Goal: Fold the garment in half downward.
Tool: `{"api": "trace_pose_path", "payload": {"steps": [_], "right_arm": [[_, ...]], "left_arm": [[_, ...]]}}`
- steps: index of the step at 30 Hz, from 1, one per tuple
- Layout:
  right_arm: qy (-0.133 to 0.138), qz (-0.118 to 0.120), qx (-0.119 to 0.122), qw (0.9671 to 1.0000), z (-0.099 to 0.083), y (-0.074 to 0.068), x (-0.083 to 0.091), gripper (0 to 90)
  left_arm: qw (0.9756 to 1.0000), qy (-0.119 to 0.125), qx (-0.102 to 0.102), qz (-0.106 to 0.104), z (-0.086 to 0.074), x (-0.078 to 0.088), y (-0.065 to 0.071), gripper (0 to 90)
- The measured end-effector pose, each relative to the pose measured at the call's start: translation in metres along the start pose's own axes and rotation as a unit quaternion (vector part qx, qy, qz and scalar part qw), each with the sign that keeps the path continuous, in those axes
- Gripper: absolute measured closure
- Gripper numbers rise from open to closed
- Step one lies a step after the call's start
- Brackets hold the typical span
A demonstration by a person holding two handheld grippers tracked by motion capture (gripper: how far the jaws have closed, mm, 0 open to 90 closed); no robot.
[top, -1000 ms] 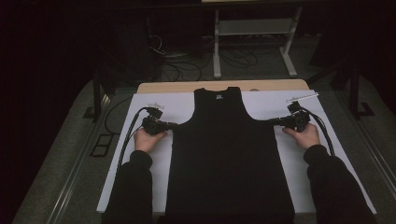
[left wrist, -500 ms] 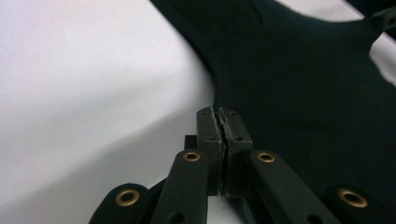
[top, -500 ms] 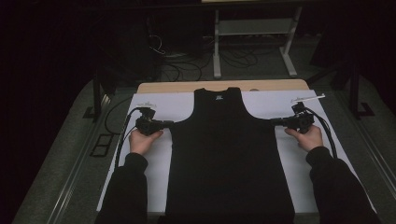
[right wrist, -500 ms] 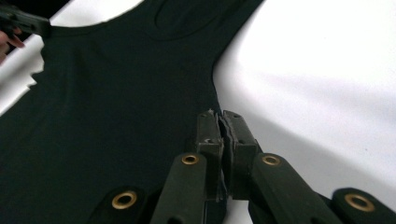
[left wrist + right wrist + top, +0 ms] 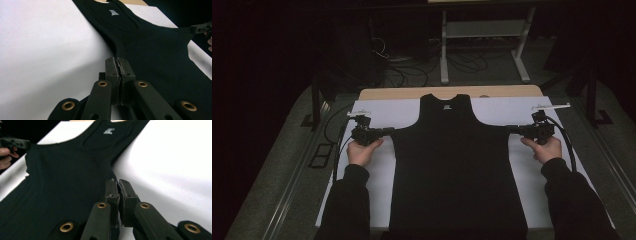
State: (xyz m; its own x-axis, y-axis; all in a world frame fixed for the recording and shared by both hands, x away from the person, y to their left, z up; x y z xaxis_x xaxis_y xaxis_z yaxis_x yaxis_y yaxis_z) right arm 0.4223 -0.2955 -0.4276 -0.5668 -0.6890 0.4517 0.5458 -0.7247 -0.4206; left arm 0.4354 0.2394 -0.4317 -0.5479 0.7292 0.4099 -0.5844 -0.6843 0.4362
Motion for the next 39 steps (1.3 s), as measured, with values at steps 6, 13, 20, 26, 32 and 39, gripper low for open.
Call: {"api": "trace_pose_path", "payload": {"steps": [6,13,20,26,32,39], "right_arm": [[0.012,-0.002,-0.004,0.9999,-0.002,-0.003,0.008,85.2],[0.022,-0.007,-0.011,0.9997,-0.004,-0.003,0.019,85.2],[0.027,-0.006,-0.009,0.9996,-0.007,-0.009,0.026,85.2],[0.024,-0.006,-0.009,0.9997,-0.013,-0.015,0.032,85.1],[0.022,-0.005,-0.007,0.9997,-0.018,-0.019,0.037,85.2],[0.019,-0.001,-0.005,0.9998,-0.024,-0.027,0.042,85.2]], "left_arm": [[1.0000,0.003,0.001,0.001,-0.003,0.005,0.003,87.0],[0.9999,0.011,0.006,0.000,-0.004,0.013,0.004,87.1],[0.9999,0.013,0.003,-0.007,-0.005,0.020,0.012,87.0],[0.9999,0.010,0.003,-0.012,-0.009,0.026,0.015,86.9],[0.9999,0.003,0.000,-0.011,-0.012,0.028,0.020,86.7],[0.9998,0.002,0.001,-0.018,-0.019,0.035,0.027,86.7]]}}
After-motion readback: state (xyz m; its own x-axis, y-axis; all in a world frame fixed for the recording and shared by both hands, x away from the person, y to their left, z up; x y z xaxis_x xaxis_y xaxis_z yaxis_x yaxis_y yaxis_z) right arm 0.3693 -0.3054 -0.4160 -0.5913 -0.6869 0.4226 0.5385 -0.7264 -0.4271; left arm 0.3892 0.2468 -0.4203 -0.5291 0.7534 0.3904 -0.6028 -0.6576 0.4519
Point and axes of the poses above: each handheld gripper's, and its own axes: x roughly backward along the jaws, z roughly out of its top, y roughly to its right, the point moved 2 cm from there along -x, roughly forward along the jaws, and after that the axes turned 7 degrees about y, right-handed, at the moved point
